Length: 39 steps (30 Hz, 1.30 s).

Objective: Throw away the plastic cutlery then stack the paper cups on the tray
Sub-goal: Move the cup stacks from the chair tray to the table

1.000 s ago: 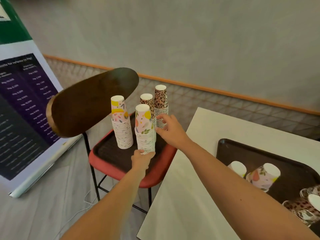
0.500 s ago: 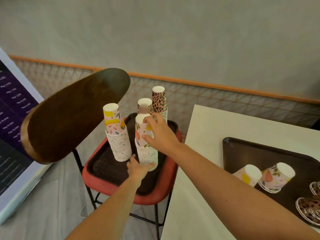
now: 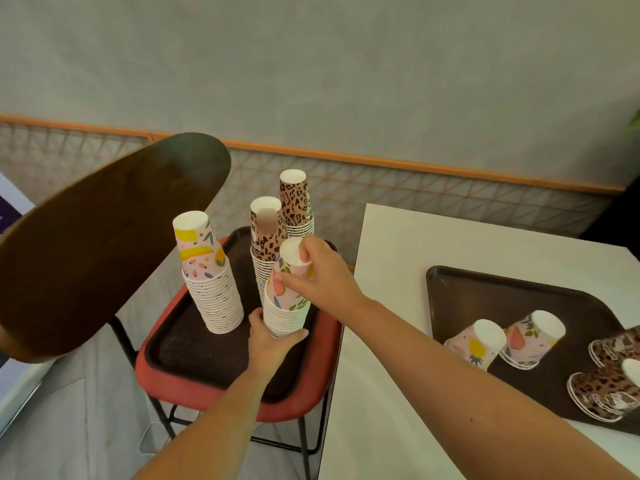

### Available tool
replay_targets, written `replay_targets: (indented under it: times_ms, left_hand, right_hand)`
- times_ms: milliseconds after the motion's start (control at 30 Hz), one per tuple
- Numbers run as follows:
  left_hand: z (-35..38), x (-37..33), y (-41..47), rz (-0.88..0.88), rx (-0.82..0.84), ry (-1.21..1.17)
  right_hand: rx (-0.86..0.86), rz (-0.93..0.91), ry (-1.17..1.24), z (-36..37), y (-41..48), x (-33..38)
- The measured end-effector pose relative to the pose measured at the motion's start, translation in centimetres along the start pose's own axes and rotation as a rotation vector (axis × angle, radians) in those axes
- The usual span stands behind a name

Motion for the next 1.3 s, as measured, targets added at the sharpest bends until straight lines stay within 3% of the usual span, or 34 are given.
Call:
replay_targets:
  times_ms: [200, 400, 600, 800, 1033, 1300]
  left_hand:
    - [0.4, -1.5, -1.1, 0.084, -0.011, 0.107]
    - [1.8, -4.4, -2.3, 0.173, -0.032, 0.085]
    - [7.8, -7.5, -4.0, 0.238, 0.086, 0.002]
    - [14.4, -9.1, -5.5, 0.155, 0.208, 0.043]
    - [21.5, -12.4, -4.6, 0.207, 0.287, 0.011]
    - [28.0, -13.2, -1.6, 0.201, 0.291, 0.062]
  right_hand:
    - [-0.018, 0.057, 0.070, -1.1, -0.2, -1.2]
    - [-0.127, -0.014, 0.070, -4.4, -0.1, 0.2]
    - [-0.247, -0.036, -0.033, -9.9, -0.5, -0.2]
    - [-0.129, 0.062, -0.139, -13.7, 0.3, -5.1]
    - [-0.082, 0.103, -0.185, -17.8, 2.5, -10.4]
    - [-0.048, 0.119, -0.198, -19.5, 6.0, -17.0]
Point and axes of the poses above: each hand's wrist, its own y-axis towards the middle knuckle, its own z-axis out of the palm, x = y × z, the point moved 9 cm from there along y, towards the middle knuckle, and after that the axes turned 4 degrees about -x, right-handed, at the moved point
